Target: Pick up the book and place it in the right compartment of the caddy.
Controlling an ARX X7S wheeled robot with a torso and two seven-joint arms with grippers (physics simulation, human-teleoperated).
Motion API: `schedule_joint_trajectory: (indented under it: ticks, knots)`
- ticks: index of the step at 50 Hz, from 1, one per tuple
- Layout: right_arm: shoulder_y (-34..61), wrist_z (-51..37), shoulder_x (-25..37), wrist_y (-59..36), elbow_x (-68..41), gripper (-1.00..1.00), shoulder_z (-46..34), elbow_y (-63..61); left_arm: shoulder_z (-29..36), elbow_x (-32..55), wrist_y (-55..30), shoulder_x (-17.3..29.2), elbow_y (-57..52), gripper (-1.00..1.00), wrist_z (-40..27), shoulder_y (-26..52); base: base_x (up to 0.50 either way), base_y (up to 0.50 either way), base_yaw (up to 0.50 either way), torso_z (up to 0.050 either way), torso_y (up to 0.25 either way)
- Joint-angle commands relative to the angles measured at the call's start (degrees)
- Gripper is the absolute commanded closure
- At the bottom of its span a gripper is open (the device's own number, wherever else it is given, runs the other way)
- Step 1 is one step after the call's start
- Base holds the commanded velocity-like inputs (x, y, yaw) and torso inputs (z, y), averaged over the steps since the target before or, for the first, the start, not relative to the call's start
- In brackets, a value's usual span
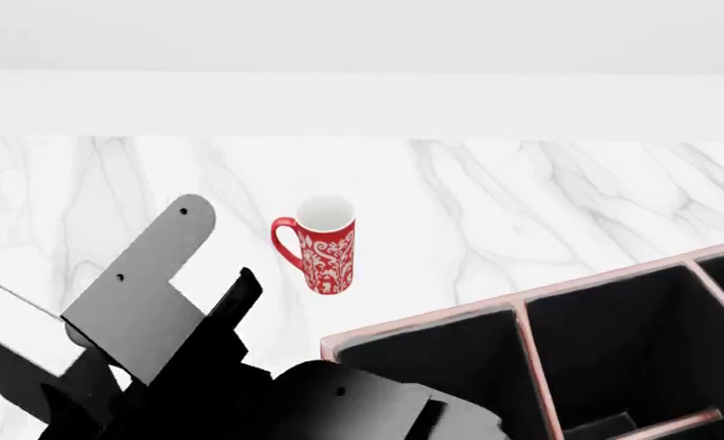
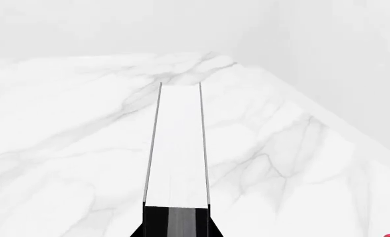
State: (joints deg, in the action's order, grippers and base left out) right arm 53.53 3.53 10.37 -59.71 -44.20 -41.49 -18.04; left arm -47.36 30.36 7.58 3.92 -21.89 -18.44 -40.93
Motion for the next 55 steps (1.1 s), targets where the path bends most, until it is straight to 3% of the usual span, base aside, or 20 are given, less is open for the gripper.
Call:
schedule_joint_trajectory:
  ticks: [1, 13, 22, 55]
  knots:
    - [3.71, -7.10, -2.22, -4.51, -2.99, 1.00, 9.68, -0.52, -0.49, 0.55, 0.53, -0.23, 0.47, -1.00, 0.50, -0.13, 0.00, 0.00, 0.00, 0.000, 0.000]
    - [7.96, -13.91, -3.19, -6.46, -2.76, 1.00, 16.27, 5.36, -0.49, 0.53, 0.46, -0.13, 0.68, -1.00, 0.48, -0.01, 0.00, 0.00, 0.00, 0.000, 0.001]
    - [10.81, -16.45, -2.38, -2.42, 2.19, 1.00, 17.86, 13.81, -0.57, 0.56, 0.87, -0.10, 1.43, -1.00, 0.83, 0.19, 0.00, 0.00, 0.00, 0.000, 0.001]
    - [16.58, -16.02, 1.79, 4.43, 7.19, 1.00, 20.28, 28.39, -0.08, 0.40, 1.10, 0.02, 0.63, -1.00, 1.02, 0.27, 0.00, 0.00, 0.00, 0.000, 0.002]
